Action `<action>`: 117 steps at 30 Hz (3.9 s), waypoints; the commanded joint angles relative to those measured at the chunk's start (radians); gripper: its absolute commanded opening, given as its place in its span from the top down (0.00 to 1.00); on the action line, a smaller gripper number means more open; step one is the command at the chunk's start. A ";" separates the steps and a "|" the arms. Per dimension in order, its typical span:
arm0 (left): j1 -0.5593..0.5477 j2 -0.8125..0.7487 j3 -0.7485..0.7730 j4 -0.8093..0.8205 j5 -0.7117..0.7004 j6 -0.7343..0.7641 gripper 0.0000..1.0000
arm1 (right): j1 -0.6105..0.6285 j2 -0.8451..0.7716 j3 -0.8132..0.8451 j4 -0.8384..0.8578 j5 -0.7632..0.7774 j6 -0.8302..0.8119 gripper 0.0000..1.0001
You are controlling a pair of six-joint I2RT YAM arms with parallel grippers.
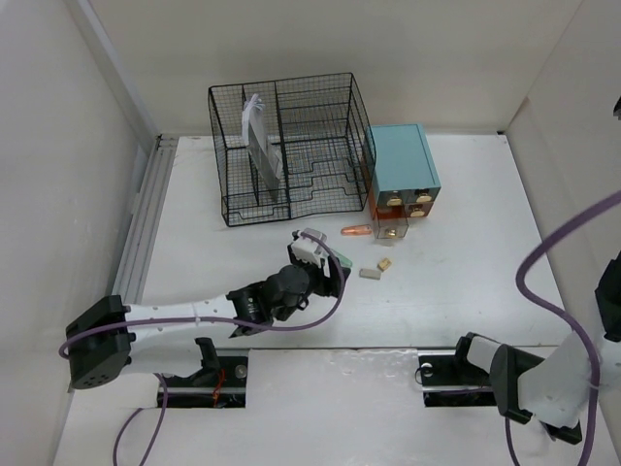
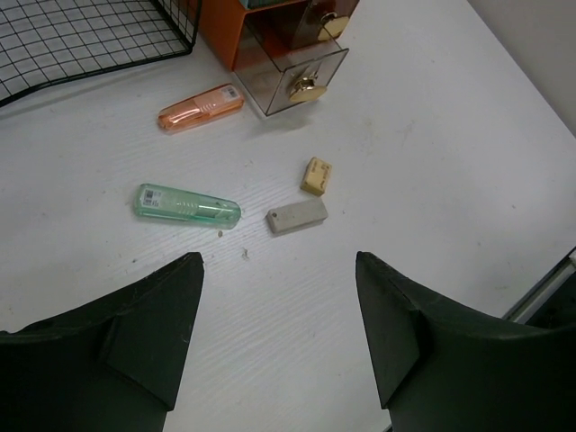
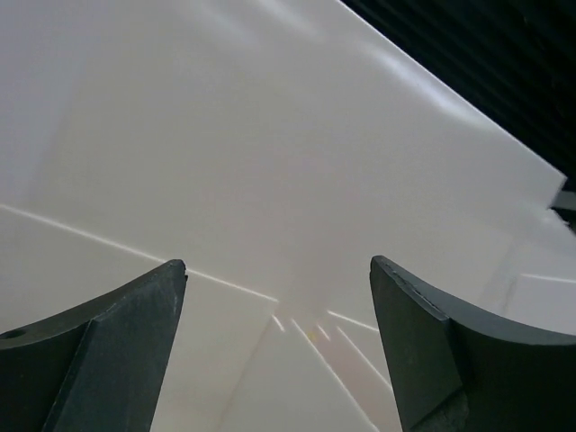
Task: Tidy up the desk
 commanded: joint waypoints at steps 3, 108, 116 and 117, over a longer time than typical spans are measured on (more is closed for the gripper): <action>-0.006 -0.081 0.004 0.054 -0.007 0.008 0.34 | 0.006 0.064 0.024 0.147 -0.169 0.397 0.09; 0.003 -0.399 -0.188 -0.095 -0.001 -0.158 0.27 | 0.785 0.264 -1.182 -0.009 0.174 -0.293 0.96; 0.003 -0.311 -0.179 -0.044 0.041 -0.158 0.27 | 0.750 0.347 -1.150 0.035 0.225 -0.255 0.96; 0.003 -0.311 -0.179 -0.035 0.041 -0.158 0.27 | 0.750 0.359 -1.150 0.035 0.225 -0.255 0.96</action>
